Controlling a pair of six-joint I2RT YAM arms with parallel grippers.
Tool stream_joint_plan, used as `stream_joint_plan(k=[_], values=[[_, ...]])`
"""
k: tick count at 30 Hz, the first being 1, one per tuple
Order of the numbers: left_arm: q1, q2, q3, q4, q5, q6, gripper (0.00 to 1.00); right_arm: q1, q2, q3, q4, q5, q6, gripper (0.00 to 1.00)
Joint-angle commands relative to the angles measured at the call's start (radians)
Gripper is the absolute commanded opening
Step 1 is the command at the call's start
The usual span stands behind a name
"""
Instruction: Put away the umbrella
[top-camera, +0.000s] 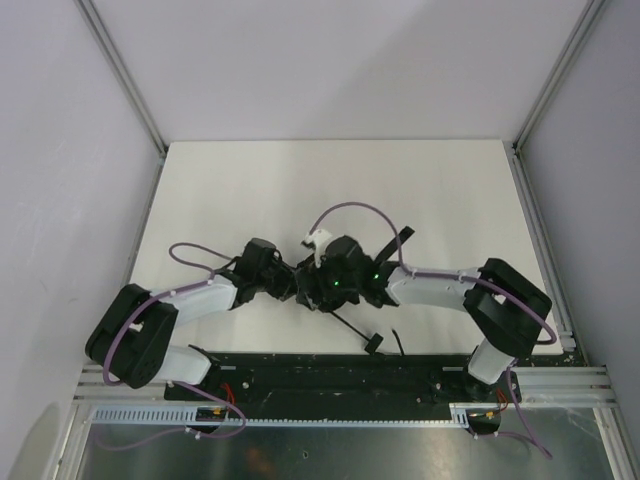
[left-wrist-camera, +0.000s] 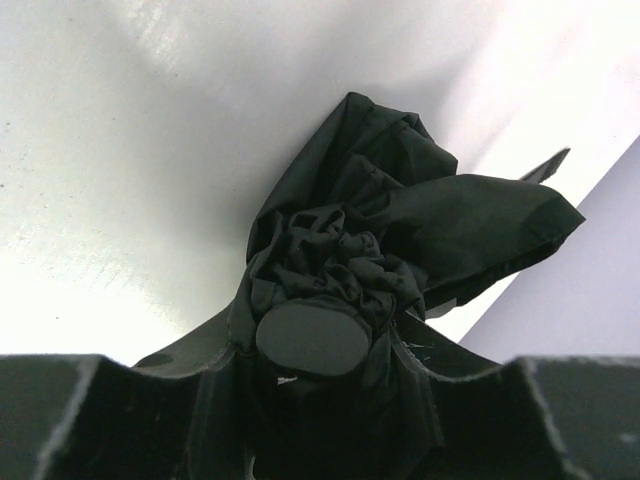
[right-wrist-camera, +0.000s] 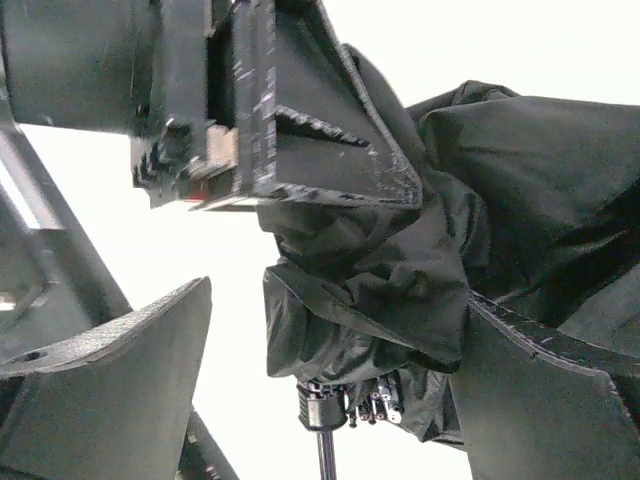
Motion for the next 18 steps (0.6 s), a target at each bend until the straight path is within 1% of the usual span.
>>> stream_joint_plan(k=[1,3,5,7,9,10,11,14,15,16,18], values=[[-0.013,0.018,0.032,-0.134,-0.027,0.006,0.00,0.140,0.026,0.038,-0.041,0.408,-0.195,0.94],[-0.013,0.019,0.035,-0.144,-0.025,-0.001,0.00,0.200,0.069,0.045,-0.019,0.539,-0.224,0.94],[-0.013,0.016,0.038,-0.152,-0.024,-0.009,0.00,0.249,0.110,0.048,0.008,0.651,-0.236,0.92],[-0.014,0.012,0.041,-0.159,-0.021,-0.017,0.00,0.277,0.144,0.048,0.037,0.737,-0.246,0.85],[-0.015,0.012,0.045,-0.165,-0.014,-0.025,0.00,0.294,0.172,0.048,0.061,0.791,-0.258,0.76],[-0.016,0.013,0.045,-0.168,-0.010,-0.028,0.00,0.297,0.186,0.048,0.073,0.806,-0.264,0.70],[-0.017,0.012,0.047,-0.169,-0.007,-0.030,0.00,0.298,0.195,0.048,0.076,0.816,-0.264,0.61],[-0.019,0.011,0.047,-0.172,-0.005,-0.034,0.00,0.292,0.205,0.048,0.061,0.812,-0.252,0.18],[-0.020,0.009,0.047,-0.173,-0.005,-0.034,0.00,0.288,0.207,0.046,0.055,0.804,-0.249,0.09],[-0.020,0.007,0.047,-0.172,-0.003,-0.034,0.00,0.284,0.208,0.043,0.051,0.789,-0.247,0.05],[-0.018,0.005,0.053,-0.172,0.000,-0.024,0.01,0.268,0.204,0.031,0.049,0.729,-0.241,0.01]])
